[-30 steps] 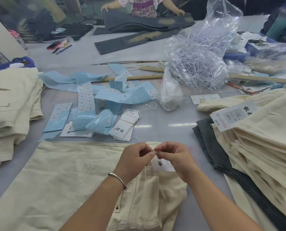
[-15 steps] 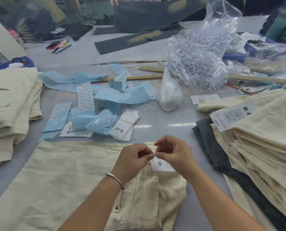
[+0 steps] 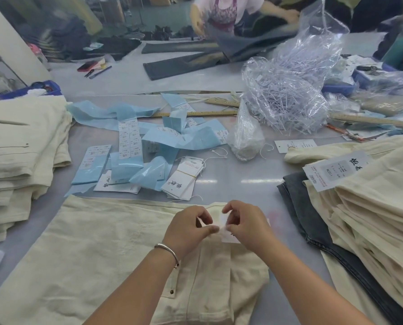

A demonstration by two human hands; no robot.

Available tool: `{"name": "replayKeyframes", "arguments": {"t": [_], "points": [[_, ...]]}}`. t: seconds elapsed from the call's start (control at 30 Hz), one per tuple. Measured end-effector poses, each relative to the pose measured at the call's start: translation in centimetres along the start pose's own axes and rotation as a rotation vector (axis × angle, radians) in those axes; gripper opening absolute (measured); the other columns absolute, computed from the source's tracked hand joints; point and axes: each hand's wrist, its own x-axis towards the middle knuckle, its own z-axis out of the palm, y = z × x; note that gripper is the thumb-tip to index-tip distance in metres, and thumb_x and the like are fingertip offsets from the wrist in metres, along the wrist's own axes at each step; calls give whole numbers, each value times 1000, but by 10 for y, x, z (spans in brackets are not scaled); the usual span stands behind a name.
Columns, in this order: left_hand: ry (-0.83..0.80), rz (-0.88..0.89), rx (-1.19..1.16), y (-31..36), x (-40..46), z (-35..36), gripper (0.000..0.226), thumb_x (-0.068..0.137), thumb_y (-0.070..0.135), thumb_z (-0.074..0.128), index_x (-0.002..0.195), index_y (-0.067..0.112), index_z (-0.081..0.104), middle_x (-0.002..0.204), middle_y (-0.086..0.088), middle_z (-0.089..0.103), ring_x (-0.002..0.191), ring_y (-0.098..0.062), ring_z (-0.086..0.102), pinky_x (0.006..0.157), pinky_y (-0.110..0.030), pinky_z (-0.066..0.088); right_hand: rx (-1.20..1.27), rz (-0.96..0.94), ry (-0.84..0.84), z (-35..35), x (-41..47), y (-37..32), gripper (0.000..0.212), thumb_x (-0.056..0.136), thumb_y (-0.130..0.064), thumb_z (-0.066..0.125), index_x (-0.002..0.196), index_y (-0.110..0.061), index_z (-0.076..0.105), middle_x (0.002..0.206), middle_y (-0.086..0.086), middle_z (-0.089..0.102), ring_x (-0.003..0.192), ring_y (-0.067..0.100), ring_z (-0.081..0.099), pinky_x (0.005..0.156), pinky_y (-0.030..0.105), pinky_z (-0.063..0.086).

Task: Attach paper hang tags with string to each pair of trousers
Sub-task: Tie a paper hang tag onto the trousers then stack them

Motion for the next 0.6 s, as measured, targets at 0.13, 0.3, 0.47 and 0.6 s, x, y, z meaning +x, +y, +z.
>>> {"name": "replayKeyframes", "arguments": {"t": [0.13,0.3,0.47,0.6], "points": [[117,-139,37,-33,-11,-40,17,77,20,78,68,24,64,66,11,62,56,0,51,59,-15,38,-411,-87,138,20,9,-23,43,81,-9,57,122,-22,55,118,-2,51,114,20,43,85,32,43],[296,-363,295,-100,-60,-113,16,80,18,72,73,28,62,89,4,63,93,-18,56,75,-23,43,-548,-283,-45,83,23,-55,57,81,-35,65,133,-21,47,133,-1,49,124,22,40,99,33,36],[474,-623,625,-158,-121,-172,45,76,41,73,117,29,59,129,5,48,124,-22,36,96,-34,39,-698,8,-255,101,50,-51,107,58,-80,65,136,-13,36,141,7,36,130,26,36,103,35,37],[357,-844,668,-190,-147,-197,102,64,81,60,143,24,31,148,-4,33,136,-28,29,107,-41,32,-832,102,-264,108,59,-65,116,36,-92,61,122,-16,40,120,1,48,115,24,47,92,39,42]]}}
